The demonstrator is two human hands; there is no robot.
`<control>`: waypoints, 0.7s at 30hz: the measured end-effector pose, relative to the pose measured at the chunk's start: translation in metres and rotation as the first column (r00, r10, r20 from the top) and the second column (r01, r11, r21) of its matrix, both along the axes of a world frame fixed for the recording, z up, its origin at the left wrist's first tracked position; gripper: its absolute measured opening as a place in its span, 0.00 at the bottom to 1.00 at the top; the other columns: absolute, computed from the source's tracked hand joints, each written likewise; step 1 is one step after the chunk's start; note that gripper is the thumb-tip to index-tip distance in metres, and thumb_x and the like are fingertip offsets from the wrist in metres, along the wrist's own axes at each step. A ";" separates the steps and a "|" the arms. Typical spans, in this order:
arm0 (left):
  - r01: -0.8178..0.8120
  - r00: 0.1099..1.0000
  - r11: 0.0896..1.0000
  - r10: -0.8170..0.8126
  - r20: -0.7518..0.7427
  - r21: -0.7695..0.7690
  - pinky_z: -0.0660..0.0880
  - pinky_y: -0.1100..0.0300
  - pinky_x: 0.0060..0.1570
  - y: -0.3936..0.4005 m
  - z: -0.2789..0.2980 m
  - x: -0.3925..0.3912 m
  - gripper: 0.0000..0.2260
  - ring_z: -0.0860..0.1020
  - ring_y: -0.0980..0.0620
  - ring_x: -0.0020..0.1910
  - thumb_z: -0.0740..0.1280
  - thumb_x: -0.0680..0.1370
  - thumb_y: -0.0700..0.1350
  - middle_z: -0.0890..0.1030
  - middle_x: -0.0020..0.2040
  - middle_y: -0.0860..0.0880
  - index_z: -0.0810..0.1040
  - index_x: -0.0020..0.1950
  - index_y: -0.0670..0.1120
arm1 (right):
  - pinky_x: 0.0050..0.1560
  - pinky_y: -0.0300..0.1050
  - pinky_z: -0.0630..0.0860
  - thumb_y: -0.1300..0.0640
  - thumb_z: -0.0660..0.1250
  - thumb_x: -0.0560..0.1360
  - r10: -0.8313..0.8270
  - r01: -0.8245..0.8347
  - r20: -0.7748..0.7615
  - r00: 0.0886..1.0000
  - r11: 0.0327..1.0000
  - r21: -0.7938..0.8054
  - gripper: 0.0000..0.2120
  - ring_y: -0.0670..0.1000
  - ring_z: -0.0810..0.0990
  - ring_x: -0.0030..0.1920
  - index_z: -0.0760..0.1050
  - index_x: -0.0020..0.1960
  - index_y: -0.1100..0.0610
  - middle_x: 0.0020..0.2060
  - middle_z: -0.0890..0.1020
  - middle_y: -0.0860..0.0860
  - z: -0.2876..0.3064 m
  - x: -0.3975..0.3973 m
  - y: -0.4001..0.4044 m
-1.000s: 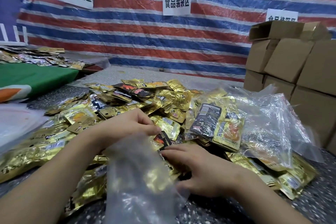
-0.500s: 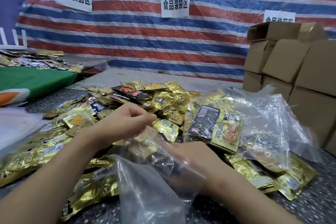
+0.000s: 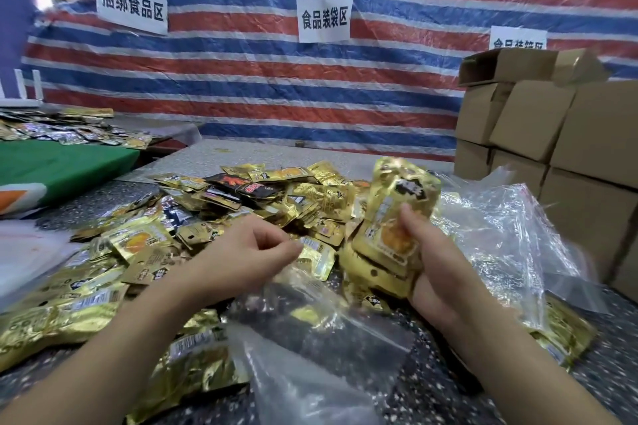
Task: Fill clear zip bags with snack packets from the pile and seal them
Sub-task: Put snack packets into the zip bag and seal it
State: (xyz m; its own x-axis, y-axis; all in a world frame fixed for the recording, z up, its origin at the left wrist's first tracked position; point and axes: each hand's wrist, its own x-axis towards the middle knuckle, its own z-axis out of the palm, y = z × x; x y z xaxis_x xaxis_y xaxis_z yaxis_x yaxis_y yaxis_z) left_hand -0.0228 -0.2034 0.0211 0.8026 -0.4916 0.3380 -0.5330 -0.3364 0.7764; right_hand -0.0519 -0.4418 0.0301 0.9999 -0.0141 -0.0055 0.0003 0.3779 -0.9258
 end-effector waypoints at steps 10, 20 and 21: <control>-0.104 0.982 0.994 0.110 0.152 -0.045 0.63 0.66 0.26 -0.011 -0.006 -0.004 0.23 0.64 0.55 0.23 0.64 0.78 0.52 0.64 0.23 0.54 0.65 0.26 0.44 | 0.42 0.58 0.83 0.53 0.70 0.71 0.085 -0.103 0.166 0.982 0.989 0.101 0.21 0.55 0.85 0.44 0.76 0.60 0.61 0.42 0.86 0.55 0.002 -0.006 0.004; -0.218 0.938 0.956 0.261 0.228 -0.197 0.59 0.65 0.25 -0.015 -0.002 -0.004 0.25 0.61 0.55 0.23 0.64 0.81 0.48 0.62 0.24 0.50 0.64 0.27 0.39 | 0.45 0.49 0.82 0.48 0.75 0.67 0.196 -0.029 0.314 0.929 0.883 -0.468 0.14 0.56 0.86 0.47 0.82 0.49 0.53 0.47 0.86 0.55 -0.001 -0.009 -0.007; -0.217 0.932 0.953 0.266 0.244 -0.211 0.59 0.63 0.26 -0.015 -0.001 -0.005 0.26 0.61 0.55 0.23 0.63 0.82 0.50 0.63 0.24 0.50 0.64 0.27 0.38 | 0.46 0.49 0.82 0.49 0.74 0.68 0.244 -0.059 0.291 0.925 0.849 -0.525 0.13 0.56 0.86 0.48 0.81 0.50 0.54 0.47 0.86 0.55 0.000 -0.010 -0.008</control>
State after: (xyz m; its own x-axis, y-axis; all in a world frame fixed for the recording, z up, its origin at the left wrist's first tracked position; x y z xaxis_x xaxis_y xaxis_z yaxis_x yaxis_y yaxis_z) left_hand -0.0274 -0.2182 0.0197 0.7571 -0.2067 0.6197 -0.6486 -0.3510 0.6754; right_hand -0.0623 -0.4497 0.0302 0.9279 0.2293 0.2939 0.3253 -0.1131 -0.9388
